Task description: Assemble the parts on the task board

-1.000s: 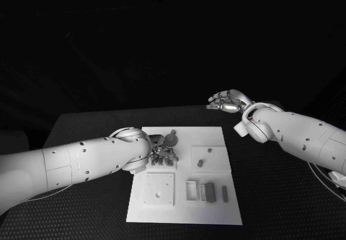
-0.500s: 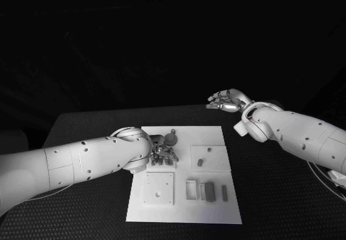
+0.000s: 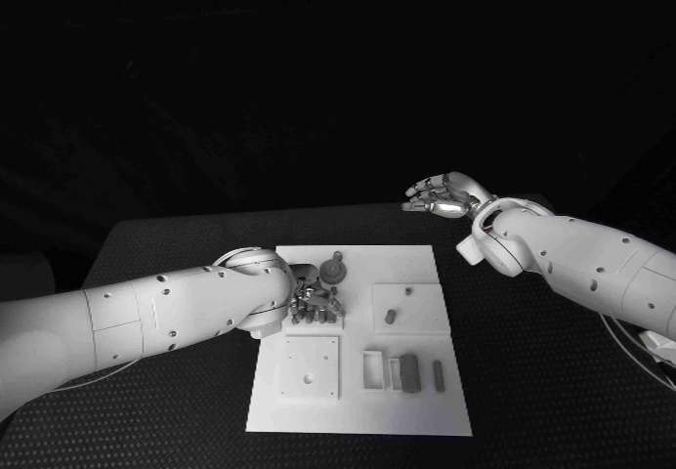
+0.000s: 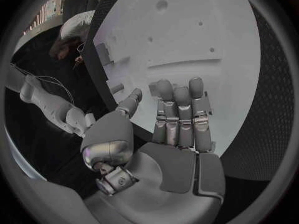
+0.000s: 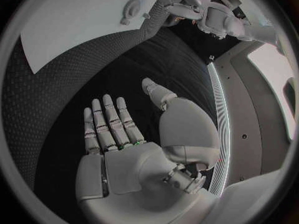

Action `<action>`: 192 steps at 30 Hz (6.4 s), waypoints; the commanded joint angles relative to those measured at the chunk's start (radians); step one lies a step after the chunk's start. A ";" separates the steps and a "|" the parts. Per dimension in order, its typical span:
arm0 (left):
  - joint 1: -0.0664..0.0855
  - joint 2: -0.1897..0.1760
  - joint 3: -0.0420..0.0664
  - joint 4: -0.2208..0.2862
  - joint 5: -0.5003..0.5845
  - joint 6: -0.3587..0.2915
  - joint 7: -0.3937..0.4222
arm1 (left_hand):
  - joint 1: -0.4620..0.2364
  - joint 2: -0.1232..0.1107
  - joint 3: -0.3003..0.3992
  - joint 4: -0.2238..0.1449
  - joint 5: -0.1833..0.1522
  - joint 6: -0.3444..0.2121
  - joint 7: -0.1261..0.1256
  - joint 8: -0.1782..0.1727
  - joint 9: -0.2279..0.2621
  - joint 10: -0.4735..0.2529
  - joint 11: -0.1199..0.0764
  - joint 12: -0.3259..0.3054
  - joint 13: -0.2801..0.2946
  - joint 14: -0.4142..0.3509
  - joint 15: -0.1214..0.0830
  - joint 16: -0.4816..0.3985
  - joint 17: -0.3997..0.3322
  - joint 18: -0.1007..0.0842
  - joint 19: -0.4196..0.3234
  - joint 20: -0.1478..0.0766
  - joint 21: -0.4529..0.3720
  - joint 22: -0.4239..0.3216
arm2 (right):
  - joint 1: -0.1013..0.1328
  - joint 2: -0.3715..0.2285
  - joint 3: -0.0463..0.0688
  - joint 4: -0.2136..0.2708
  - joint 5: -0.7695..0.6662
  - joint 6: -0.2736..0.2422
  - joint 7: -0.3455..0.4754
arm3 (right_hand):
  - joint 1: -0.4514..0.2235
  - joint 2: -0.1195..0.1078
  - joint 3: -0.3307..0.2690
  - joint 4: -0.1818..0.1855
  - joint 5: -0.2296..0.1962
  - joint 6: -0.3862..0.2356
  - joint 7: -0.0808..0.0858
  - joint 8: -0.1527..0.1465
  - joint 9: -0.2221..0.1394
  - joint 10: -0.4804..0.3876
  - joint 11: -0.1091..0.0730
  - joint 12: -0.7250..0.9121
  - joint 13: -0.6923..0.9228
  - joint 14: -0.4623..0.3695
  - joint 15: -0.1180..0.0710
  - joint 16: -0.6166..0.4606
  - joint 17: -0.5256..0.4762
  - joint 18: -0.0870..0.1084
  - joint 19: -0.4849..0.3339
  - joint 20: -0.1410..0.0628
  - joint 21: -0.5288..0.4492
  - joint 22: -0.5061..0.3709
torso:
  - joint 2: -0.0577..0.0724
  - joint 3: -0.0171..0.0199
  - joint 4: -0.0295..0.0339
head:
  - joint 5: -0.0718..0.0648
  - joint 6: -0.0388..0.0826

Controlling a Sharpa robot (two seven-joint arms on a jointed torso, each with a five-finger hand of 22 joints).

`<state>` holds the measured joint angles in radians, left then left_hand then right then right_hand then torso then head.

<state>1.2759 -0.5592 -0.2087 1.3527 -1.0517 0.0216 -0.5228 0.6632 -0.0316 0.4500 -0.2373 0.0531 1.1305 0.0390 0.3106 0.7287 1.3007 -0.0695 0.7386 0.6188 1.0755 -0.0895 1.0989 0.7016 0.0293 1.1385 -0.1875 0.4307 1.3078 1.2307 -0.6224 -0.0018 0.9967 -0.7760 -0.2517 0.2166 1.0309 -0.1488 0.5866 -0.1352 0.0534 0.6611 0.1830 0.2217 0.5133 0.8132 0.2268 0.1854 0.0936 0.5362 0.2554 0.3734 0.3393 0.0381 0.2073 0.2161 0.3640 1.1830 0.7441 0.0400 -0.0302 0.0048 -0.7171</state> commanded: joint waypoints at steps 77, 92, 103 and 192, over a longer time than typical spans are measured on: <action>0.018 -0.120 0.037 0.091 0.198 -0.164 0.100 | 0.096 -0.037 0.038 -0.044 -0.002 -0.117 0.068 -0.068 -0.006 -0.122 0.072 -0.128 -0.090 -0.128 0.071 -0.096 -0.100 0.006 -0.103 0.069 -0.120 -0.034 | -0.036 -0.094 -0.078 0.367 -0.822 -0.052 -0.154 | 0.046 -0.073 0.007 -0.080 -0.004 0.225 -0.021 0.107 0.011 0.170 -0.059 0.073 0.099 0.098 -0.016 0.028 0.126 -0.018 -0.004 0.006 -0.066 0.027 | -0.001 -0.0021 -0.0001 | 0.002 0.023; 0.032 -0.198 0.039 0.123 0.396 -0.269 0.288 | 0.298 -0.017 0.052 -0.053 0.050 -0.112 0.070 -0.065 -0.001 -0.117 0.076 -0.157 -0.112 -0.132 0.083 -0.105 -0.122 0.008 -0.100 0.082 -0.152 -0.033 | -0.081 -0.040 -0.123 0.421 -0.923 -0.113 -0.269 | 0.055 -0.086 0.014 -0.054 -0.004 0.242 -0.026 0.100 0.004 0.160 -0.056 0.064 0.127 0.065 -0.006 0.013 0.172 -0.038 -0.094 0.017 -0.103 -0.072 | 0.000 -0.0033 0.0026 | -0.004 0.022; 0.033 -0.207 0.039 0.125 0.437 -0.286 0.306 | 0.345 -0.016 0.043 -0.053 0.057 -0.111 0.069 -0.066 -0.001 -0.114 0.075 -0.159 -0.114 -0.129 0.083 -0.104 -0.126 0.008 -0.095 0.083 -0.158 -0.031 | -0.109 0.003 -0.127 0.409 -0.985 -0.138 -0.308 | 0.058 -0.092 0.018 -0.050 -0.003 0.239 -0.024 0.095 0.002 0.173 -0.062 0.071 0.139 0.098 -0.016 0.030 0.193 -0.030 -0.063 0.013 -0.060 0.072 | 0.000 -0.0038 0.0024 | 0.002 0.019; 0.033 -0.204 0.038 0.112 0.473 -0.261 0.298 | 0.344 -0.021 0.027 -0.050 0.058 -0.123 0.075 -0.074 -0.004 -0.121 0.080 -0.166 -0.118 -0.137 0.087 -0.108 -0.132 0.006 -0.098 0.086 -0.171 -0.032 | -0.160 0.105 -0.129 0.321 -1.011 -0.087 -0.317 | 0.059 0.078 0.053 -0.133 -0.003 0.400 -0.104 0.131 0.062 0.209 -0.253 1.127 0.976 0.591 -0.375 1.215 0.771 0.224 0.797 -0.195 0.634 0.140 | 0.000 -0.0014 -0.0006 | 0.024 -0.007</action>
<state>1.3078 -0.7658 -0.1715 1.4633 -0.5849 -0.2521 -0.2316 1.0013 -0.0486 0.4825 -0.2862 0.1052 1.0140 0.1154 0.2430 0.7257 1.1808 0.0073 0.5791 0.5019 0.9377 -0.0085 0.9949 0.5708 0.0305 1.0399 -0.1072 0.2665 1.2756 1.0716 -0.5196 -0.1311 1.3174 -1.7756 -0.3307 -0.0957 1.0845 -0.0730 0.6313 -0.2699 0.0502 0.8733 0.1180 0.3462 0.5730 1.0707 0.0265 1.3115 1.0704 1.1115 -0.0947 1.5858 1.1125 0.2546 1.0074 0.0198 0.9955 1.3074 0.7439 0.0385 -0.0307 0.0295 -0.7234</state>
